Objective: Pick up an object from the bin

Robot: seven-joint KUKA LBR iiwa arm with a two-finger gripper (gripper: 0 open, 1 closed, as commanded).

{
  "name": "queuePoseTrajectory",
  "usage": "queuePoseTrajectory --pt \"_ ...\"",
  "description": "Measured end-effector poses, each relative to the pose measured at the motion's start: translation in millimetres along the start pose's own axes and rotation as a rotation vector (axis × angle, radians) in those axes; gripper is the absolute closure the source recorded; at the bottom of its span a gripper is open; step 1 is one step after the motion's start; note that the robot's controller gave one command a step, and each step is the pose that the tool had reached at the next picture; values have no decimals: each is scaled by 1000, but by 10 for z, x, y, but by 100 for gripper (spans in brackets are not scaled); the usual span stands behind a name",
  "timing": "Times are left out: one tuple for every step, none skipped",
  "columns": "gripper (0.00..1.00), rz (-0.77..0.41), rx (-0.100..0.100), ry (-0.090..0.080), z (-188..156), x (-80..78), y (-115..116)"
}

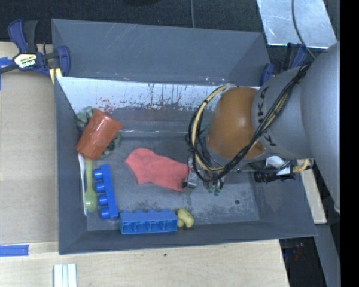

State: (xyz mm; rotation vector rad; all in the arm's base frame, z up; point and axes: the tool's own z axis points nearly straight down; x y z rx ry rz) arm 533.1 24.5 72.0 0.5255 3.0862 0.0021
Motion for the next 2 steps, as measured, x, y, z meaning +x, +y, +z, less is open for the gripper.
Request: queuePoseTrajectory --pt "100 -24 3 6 -619 -84 12" --pt "100 -50 4 10 -1363 101 -54"
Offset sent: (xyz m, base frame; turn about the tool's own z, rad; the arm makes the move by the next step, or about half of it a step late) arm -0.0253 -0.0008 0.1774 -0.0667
